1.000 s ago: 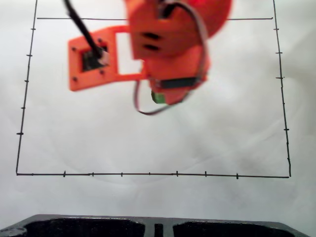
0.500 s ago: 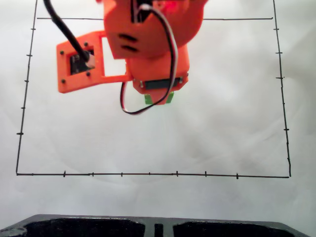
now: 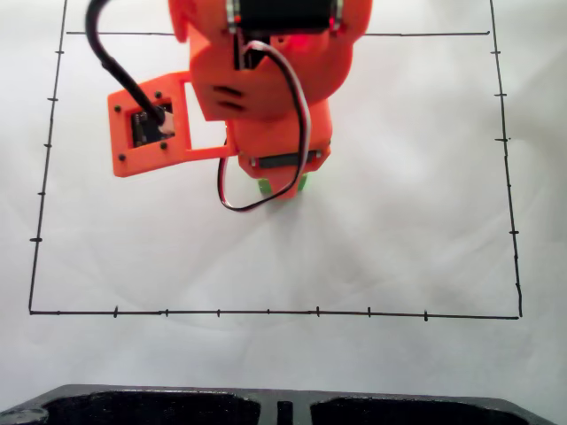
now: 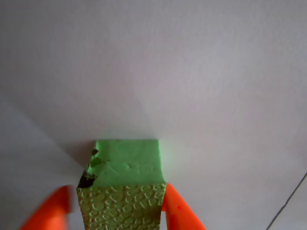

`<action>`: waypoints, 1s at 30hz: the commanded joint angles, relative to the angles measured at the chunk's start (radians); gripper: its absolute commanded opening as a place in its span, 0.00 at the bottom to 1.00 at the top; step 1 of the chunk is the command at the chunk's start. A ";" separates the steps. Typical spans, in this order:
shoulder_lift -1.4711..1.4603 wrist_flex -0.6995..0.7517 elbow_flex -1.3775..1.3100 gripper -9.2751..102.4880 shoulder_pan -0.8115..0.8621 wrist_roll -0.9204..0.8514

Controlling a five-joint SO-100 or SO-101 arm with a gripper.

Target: Grasp the colored block, Place it on the black dot, and then return the arm to the default position.

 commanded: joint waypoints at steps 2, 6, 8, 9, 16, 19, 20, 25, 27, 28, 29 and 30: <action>-0.002 0.009 -0.002 0.38 -0.012 -0.014; 0.023 0.031 0.002 0.44 -0.014 -0.012; 0.057 0.058 0.002 0.47 -0.018 -0.014; 0.075 0.077 0.002 0.48 -0.020 -0.017; 0.285 0.193 0.002 0.51 -0.002 -0.057; 0.396 0.225 0.002 0.50 0.020 -0.083; 0.433 0.233 0.002 0.50 0.028 -0.091; 0.629 0.256 0.044 0.44 0.072 -0.132; 0.709 0.259 0.087 0.44 0.087 -0.160; 0.747 0.258 0.106 0.42 0.100 -0.164; 0.781 0.259 0.123 0.41 0.112 -0.166; 0.819 0.259 0.146 0.39 0.114 -0.175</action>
